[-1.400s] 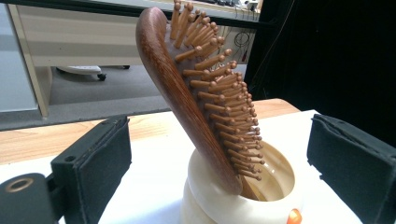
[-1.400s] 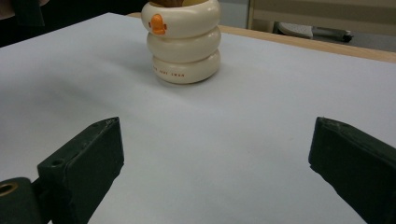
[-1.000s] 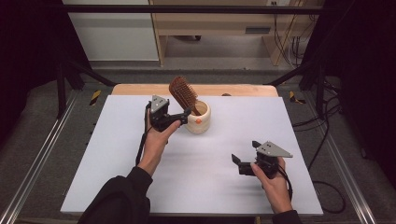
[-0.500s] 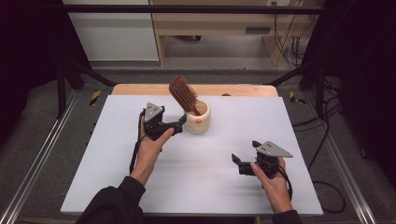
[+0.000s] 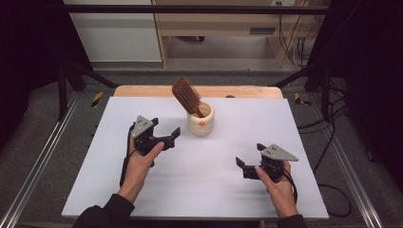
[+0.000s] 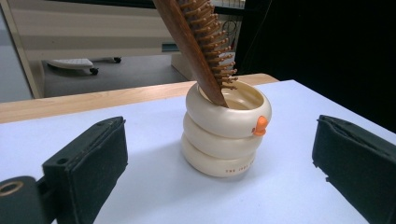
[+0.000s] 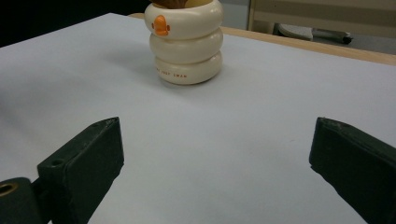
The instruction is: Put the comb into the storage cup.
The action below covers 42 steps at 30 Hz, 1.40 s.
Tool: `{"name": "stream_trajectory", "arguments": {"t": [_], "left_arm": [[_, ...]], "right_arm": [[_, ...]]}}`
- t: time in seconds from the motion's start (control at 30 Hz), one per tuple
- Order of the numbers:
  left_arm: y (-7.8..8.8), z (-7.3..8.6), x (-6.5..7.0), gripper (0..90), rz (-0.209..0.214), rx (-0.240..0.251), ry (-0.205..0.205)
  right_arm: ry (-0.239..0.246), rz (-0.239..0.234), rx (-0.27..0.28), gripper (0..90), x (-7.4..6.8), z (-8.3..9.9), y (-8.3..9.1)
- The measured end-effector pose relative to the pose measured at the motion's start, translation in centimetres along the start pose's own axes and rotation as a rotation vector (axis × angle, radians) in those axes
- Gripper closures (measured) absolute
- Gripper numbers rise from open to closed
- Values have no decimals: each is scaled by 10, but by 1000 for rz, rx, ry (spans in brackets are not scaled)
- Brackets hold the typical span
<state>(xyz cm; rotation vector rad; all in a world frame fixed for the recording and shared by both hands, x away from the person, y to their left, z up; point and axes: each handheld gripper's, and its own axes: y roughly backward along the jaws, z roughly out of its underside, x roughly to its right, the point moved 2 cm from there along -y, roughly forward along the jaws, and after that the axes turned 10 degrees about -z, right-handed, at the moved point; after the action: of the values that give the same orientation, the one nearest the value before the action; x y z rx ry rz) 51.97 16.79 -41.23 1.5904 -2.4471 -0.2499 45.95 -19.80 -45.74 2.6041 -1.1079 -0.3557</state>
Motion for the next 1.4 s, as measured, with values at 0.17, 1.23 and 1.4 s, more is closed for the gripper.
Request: {"name": "stream_trajectory", "arguments": {"t": [0.17, 1.23, 1.4], "left_arm": [[12, 1, -10, 32, -9, -4, -25], [87, -3, -76, 25, -82, 79, -61], [99, 1, -91, 24, -101, 99, -50]], "right_arm": [[0, 0, 3, 37, 0, 0, 1], [37, 58, 72, 47, 16, 9, 28], [39, 69, 87, 47, 17, 11, 33]]}}
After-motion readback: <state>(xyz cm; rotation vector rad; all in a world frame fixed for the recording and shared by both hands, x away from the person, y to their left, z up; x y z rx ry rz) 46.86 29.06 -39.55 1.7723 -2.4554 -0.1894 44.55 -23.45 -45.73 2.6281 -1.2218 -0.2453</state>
